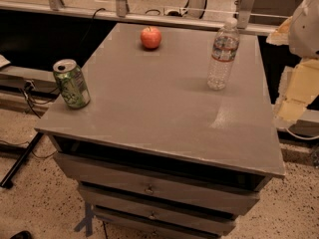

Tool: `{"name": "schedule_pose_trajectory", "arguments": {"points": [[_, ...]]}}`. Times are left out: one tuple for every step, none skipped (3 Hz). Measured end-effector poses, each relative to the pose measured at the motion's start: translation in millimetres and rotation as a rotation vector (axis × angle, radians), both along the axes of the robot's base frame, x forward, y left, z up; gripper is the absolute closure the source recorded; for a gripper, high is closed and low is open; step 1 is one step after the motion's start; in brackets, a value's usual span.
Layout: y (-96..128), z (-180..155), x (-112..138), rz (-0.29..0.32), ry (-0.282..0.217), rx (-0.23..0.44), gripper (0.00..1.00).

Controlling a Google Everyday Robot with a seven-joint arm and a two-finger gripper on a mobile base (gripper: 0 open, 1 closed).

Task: Knock green can over

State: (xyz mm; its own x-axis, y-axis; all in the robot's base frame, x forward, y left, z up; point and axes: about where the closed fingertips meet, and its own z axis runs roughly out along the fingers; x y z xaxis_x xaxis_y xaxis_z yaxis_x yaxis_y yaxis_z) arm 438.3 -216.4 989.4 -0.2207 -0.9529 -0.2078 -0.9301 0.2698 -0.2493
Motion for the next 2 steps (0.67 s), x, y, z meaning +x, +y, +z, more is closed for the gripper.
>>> {"name": "schedule_pose_trajectory", "arguments": {"points": [[0, 0, 0, 0.0, 0.0, 0.0, 0.0], [33, -13, 5, 0.021, 0.004, 0.06, 0.0]]}}
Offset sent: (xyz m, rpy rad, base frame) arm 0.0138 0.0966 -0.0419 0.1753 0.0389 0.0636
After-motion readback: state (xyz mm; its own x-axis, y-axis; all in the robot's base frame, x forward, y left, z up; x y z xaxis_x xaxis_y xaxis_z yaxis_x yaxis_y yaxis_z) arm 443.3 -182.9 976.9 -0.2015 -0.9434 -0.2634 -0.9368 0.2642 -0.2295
